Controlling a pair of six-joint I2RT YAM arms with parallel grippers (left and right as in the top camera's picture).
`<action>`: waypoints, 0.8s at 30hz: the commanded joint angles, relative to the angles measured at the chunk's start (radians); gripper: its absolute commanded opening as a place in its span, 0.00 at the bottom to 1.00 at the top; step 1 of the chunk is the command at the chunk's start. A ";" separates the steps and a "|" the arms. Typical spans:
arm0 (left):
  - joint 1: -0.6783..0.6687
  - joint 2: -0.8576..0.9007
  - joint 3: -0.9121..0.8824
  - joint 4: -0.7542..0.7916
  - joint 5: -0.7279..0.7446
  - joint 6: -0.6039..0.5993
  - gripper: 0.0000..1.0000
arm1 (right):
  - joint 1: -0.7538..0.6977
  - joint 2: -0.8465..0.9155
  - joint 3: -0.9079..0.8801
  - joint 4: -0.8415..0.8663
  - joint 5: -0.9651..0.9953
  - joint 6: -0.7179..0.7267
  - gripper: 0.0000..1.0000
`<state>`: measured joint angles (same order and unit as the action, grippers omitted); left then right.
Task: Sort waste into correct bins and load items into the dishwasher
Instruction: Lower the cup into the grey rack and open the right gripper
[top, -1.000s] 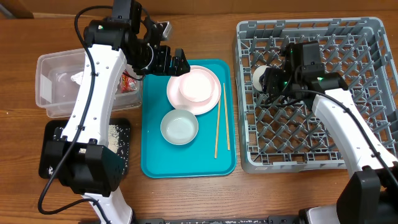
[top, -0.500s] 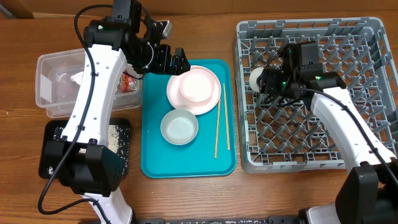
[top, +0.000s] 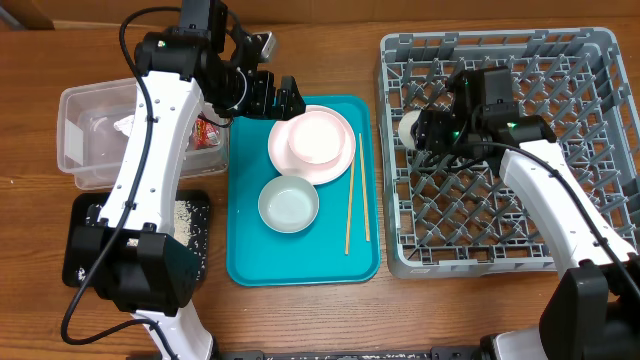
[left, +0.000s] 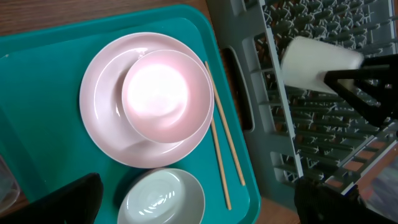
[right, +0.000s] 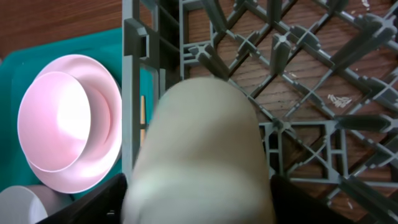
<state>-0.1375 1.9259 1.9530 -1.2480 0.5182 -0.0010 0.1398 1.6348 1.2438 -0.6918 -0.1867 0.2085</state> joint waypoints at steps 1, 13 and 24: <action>-0.007 -0.007 -0.002 0.003 -0.005 -0.006 1.00 | 0.003 0.002 0.013 0.008 -0.008 0.001 0.75; -0.002 -0.007 -0.002 0.000 -0.132 -0.069 1.00 | 0.003 -0.016 0.061 -0.057 -0.008 0.001 0.65; 0.019 -0.007 -0.002 -0.006 -0.145 -0.089 1.00 | 0.003 -0.015 0.052 -0.084 0.123 0.059 0.08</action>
<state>-0.1265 1.9259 1.9530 -1.2530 0.3874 -0.0731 0.1398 1.6344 1.2812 -0.7853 -0.1089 0.2470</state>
